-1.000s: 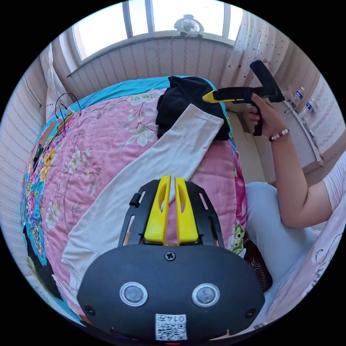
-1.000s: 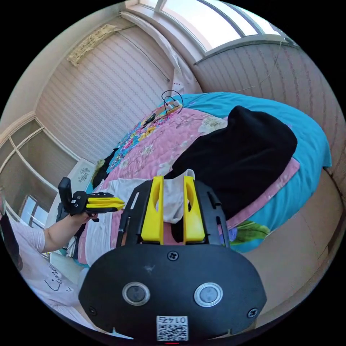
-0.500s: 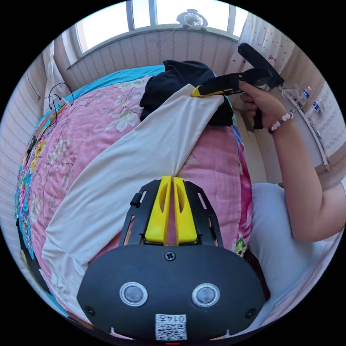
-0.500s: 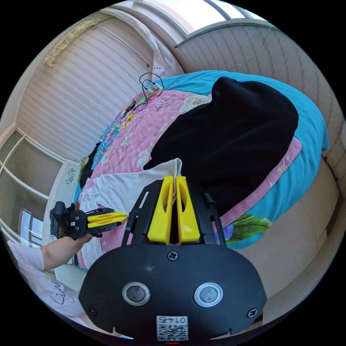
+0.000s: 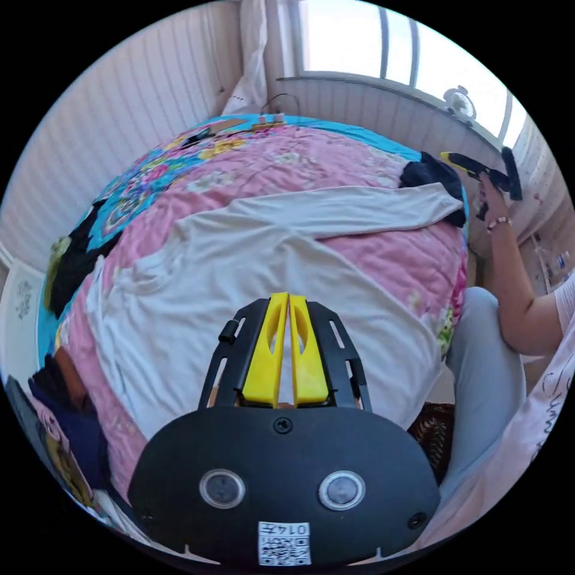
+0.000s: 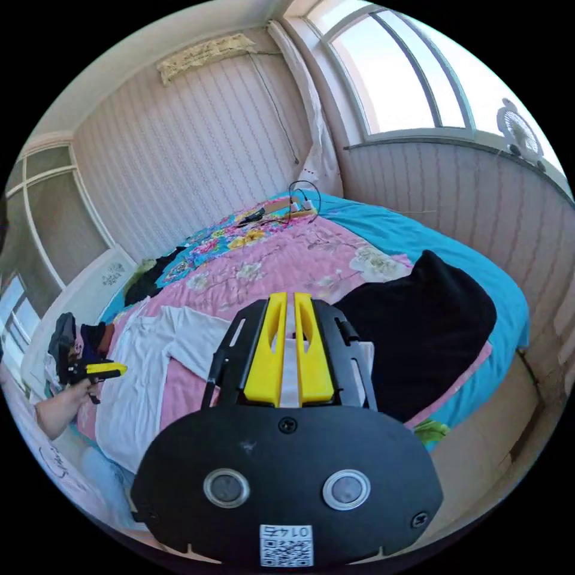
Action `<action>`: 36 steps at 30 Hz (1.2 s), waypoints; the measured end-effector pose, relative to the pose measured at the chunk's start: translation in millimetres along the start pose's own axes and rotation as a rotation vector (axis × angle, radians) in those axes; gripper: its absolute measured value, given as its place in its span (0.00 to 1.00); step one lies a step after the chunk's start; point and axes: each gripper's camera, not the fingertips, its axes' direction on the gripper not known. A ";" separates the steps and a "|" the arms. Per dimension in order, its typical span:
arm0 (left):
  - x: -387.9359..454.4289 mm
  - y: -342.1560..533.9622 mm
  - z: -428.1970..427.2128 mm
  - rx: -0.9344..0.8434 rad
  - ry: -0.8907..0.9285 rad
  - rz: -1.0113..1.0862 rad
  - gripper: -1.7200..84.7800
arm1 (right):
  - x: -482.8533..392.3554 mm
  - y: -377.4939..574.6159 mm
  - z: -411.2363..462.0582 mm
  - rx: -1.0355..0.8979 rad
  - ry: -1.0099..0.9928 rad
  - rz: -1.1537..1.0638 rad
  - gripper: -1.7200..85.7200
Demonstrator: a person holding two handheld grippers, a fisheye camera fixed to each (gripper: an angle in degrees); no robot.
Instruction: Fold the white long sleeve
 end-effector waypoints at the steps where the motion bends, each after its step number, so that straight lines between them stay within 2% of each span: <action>1: -20.8 10.3 -7.1 -0.006 -0.027 -0.038 0.01 | -15.4 -3.8 13.4 -0.028 -0.038 -0.043 0.04; 3: -101.0 48.3 -35.9 -0.006 -0.136 -0.183 0.01 | -86.0 -12.5 78.5 -0.173 -0.214 -0.207 0.04; 5: -159.7 74.0 -56.2 0.006 -0.163 -0.316 0.01 | -145.4 -13.4 137.1 -0.307 -0.383 -0.299 0.05; 9: -262.3 122.4 -91.6 0.160 -0.004 -0.571 0.01 | -308.6 -11.2 269.2 -0.597 -0.712 -0.452 0.07; 13: -306.9 131.4 -96.7 0.178 -0.011 -0.611 0.02 | -449.2 -16.4 343.1 -0.620 -0.696 -0.637 0.10; 15: -332.3 127.9 -90.9 0.096 -0.011 -0.604 0.05 | -522.0 -15.1 388.3 -0.561 -0.552 -0.726 0.12; 18: -361.2 128.5 -87.8 0.059 0.085 -0.624 0.06 | -577.1 -6.5 458.0 -0.681 -0.467 -0.688 0.15; 19: -365.4 129.2 -89.1 0.058 0.101 -0.615 0.06 | -583.6 -3.4 470.8 -0.727 -0.473 -0.677 0.15; 21: -377.8 136.3 -104.4 0.069 0.130 -0.570 0.02 | -597.8 7.2 501.7 -0.883 -0.524 -0.648 0.05; 22: -379.9 139.4 -111.6 0.080 0.133 -0.560 0.02 | -597.8 7.5 500.3 -0.869 -0.526 -0.637 0.05; 24: -382.1 161.0 -156.6 0.167 0.145 -0.533 0.01 | -591.7 6.2 463.2 -0.701 -0.624 -0.657 0.04; 28: -358.5 209.7 -230.4 0.328 0.238 -0.424 0.01 | -555.2 24.5 400.7 -0.569 -0.743 -0.671 0.03; 31: -338.8 243.4 -257.8 0.276 0.267 -0.393 0.01 | -512.4 64.4 398.5 -0.655 -0.740 -0.597 0.04; 33: -336.6 262.4 -268.0 0.208 0.242 -0.419 0.01 | -488.1 97.2 421.7 -0.828 -0.628 -0.551 0.04; 36: -352.6 269.7 -287.7 0.165 0.224 -0.449 0.01 | -478.7 104.6 429.6 -0.824 -0.636 -0.522 0.05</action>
